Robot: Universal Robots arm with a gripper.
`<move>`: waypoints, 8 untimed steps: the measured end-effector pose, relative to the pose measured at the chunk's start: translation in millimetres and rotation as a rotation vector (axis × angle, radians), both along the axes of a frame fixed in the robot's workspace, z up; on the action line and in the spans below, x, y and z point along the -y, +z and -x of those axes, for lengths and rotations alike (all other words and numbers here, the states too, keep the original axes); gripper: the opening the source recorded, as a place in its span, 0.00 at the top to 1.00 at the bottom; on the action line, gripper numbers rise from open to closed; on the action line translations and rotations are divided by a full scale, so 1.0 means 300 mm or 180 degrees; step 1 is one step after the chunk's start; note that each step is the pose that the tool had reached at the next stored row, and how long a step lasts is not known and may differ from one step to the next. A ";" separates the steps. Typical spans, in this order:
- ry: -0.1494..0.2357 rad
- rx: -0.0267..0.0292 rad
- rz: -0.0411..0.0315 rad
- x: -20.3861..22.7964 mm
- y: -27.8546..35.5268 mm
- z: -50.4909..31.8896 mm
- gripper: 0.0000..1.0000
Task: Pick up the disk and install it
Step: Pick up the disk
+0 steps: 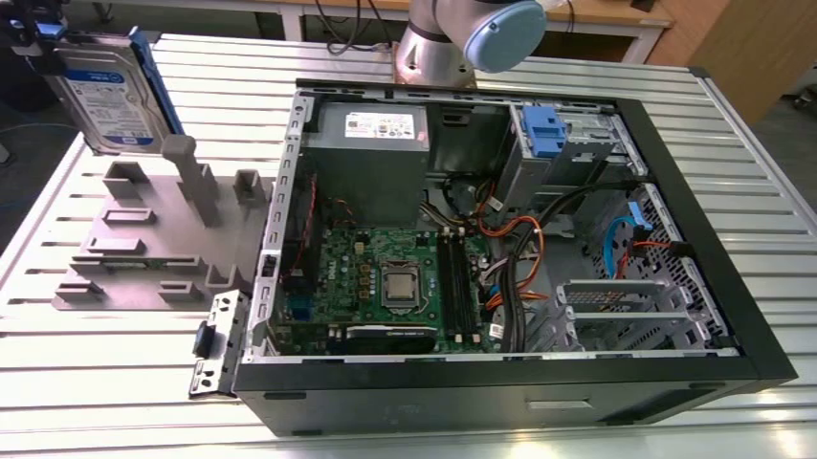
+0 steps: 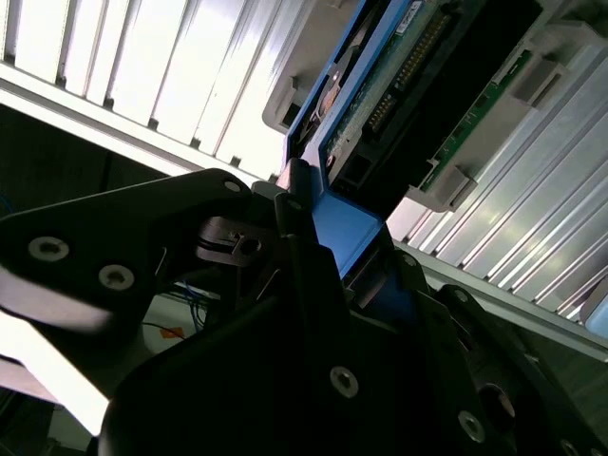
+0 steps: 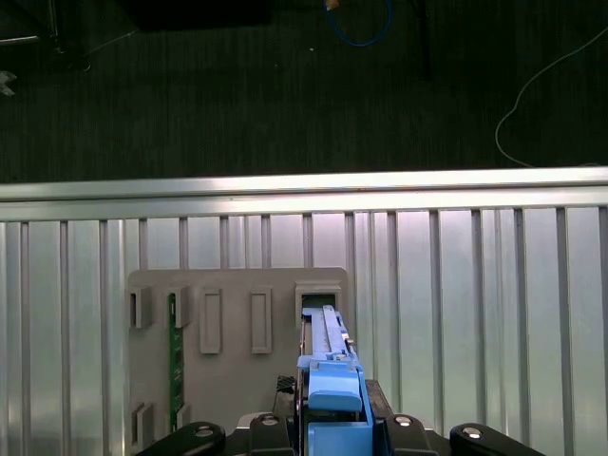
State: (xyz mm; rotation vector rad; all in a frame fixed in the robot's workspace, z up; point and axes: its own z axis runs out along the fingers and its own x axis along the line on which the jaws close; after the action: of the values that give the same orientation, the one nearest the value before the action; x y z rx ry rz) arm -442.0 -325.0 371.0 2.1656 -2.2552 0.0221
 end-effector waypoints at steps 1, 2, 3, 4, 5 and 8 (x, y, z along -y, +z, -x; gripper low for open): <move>0.0000 0.0000 0.0000 0.000 0.000 0.000 0.64; 0.0000 0.0000 0.0000 0.000 0.001 0.000 0.64; 0.0000 0.0000 0.0000 0.000 0.002 0.000 0.64; 0.0000 0.0000 0.0000 0.000 0.003 0.000 0.64; 0.0000 0.0000 0.0000 0.000 0.003 0.000 0.64; 0.0000 0.0000 0.0000 0.000 0.003 0.000 0.64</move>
State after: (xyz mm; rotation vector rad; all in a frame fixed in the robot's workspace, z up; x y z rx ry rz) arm -442.0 -325.0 372.0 2.1656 -2.2553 0.0221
